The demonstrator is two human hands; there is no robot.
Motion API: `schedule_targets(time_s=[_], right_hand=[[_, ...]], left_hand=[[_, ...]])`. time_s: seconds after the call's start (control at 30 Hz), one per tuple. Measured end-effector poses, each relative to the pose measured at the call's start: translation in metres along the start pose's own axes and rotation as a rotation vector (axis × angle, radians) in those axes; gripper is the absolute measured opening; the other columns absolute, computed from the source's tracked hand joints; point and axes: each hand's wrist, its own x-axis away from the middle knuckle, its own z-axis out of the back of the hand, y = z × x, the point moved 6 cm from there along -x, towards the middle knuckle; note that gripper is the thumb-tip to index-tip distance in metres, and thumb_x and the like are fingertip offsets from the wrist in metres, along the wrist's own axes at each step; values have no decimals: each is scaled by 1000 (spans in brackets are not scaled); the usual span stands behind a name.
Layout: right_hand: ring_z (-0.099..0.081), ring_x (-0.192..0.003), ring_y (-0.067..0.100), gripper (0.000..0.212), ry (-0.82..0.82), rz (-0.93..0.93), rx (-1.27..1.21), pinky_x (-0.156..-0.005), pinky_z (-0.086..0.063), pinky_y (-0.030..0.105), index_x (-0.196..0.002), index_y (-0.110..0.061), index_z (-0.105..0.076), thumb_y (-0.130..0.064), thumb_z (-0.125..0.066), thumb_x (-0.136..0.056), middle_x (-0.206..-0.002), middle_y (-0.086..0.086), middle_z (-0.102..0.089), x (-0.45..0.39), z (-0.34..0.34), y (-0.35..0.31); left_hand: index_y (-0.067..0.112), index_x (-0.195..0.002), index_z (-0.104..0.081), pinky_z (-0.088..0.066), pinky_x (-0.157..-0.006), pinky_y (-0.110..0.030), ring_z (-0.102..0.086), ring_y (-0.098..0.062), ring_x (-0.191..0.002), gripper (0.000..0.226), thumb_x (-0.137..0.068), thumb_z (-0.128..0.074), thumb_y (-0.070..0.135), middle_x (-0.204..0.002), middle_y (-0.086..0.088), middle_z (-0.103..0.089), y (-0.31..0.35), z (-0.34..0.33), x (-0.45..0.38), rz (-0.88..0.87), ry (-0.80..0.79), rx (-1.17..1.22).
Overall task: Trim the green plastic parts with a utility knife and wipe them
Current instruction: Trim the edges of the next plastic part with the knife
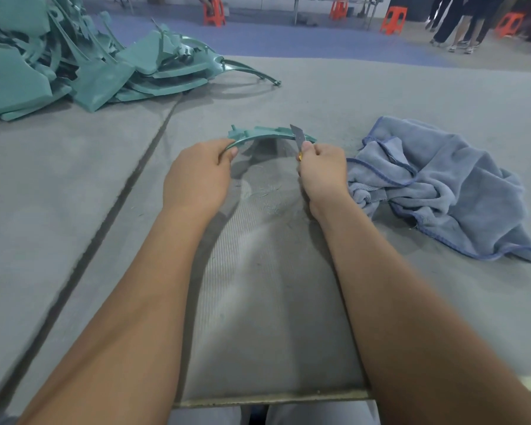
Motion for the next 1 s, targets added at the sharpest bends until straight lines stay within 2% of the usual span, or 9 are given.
schedule_targets(time_s=[0.1,0.27,0.33,0.43,0.53,0.7,0.8,0.9,1.0], right_hand=[[-25,-53,15,32,-26,-18,-27,-50,-20,27,-63,-20,-41,-22,-45,-94,-57,4,-32,2,-1,-1],[-24,-51,15,36,-34,-20,-33,-50,-19,30,-57,-24,-35,-21,-44,-92,-52,0,-30,6,-1,-3],[-24,-52,15,38,-32,-8,-42,-51,-19,31,-54,-24,-34,-19,-44,-91,-52,0,-30,6,-2,-4],[-25,-49,14,40,-51,42,11,-50,-19,28,-52,-23,-37,-18,-47,-91,-48,-5,-31,8,-5,-7],[-20,-41,9,46,-74,54,11,-43,-17,24,-50,-22,-30,-18,-47,-93,-41,-13,-26,11,-7,-7],[-23,-53,15,41,-23,4,-82,-50,-18,29,-58,-22,-30,-20,-46,-96,-58,4,-29,9,1,-8],[-23,-50,15,44,-4,-17,-46,-51,-19,28,-56,-22,-29,-22,-46,-96,-52,-1,-28,7,2,-6],[-23,-47,15,46,-46,-15,-4,-48,-19,26,-52,-22,-31,-20,-47,-95,-47,-5,-29,8,-3,-6],[-26,-53,16,42,-81,-13,-7,-50,-20,29,-55,-21,-34,-18,-47,-95,-53,0,-31,10,-5,-8]], left_hand=[[23,-98,-66,-26,-54,-32,-49,-27,-68,25,-101,-42,32,-60,7,-44,0,0,0,-2,5,-13],[21,-97,-65,-24,-49,-30,-43,-20,-61,27,-101,-41,31,-59,7,-44,2,1,1,-13,2,-38],[21,-99,-66,-26,-51,-31,-47,-23,-64,27,-101,-41,32,-61,7,-45,2,1,1,-13,-3,-44],[24,-108,-67,-36,-59,-33,-54,-28,-77,28,-101,-42,32,-74,1,-58,10,-2,4,-51,-23,-69],[25,-113,-67,-43,-64,-36,-56,-28,-82,29,-101,-42,33,-88,-4,-65,16,-3,6,-78,-9,-88],[25,-110,-66,-39,-61,-35,-55,-28,-79,29,-101,-41,35,-81,-3,-61,16,-3,6,-78,-9,-82],[23,-108,-66,-40,-60,-36,-54,-28,-77,29,-101,-40,35,-77,-1,-57,17,-4,6,-73,-12,-83],[21,-113,-65,-47,-67,-39,-57,-29,-83,30,-102,-41,34,-87,-5,-65,19,-6,7,-76,-28,-90],[22,-116,-65,-49,-69,-41,-57,-29,-83,31,-102,-41,34,-91,-6,-67,19,-5,7,-71,-22,-82]])
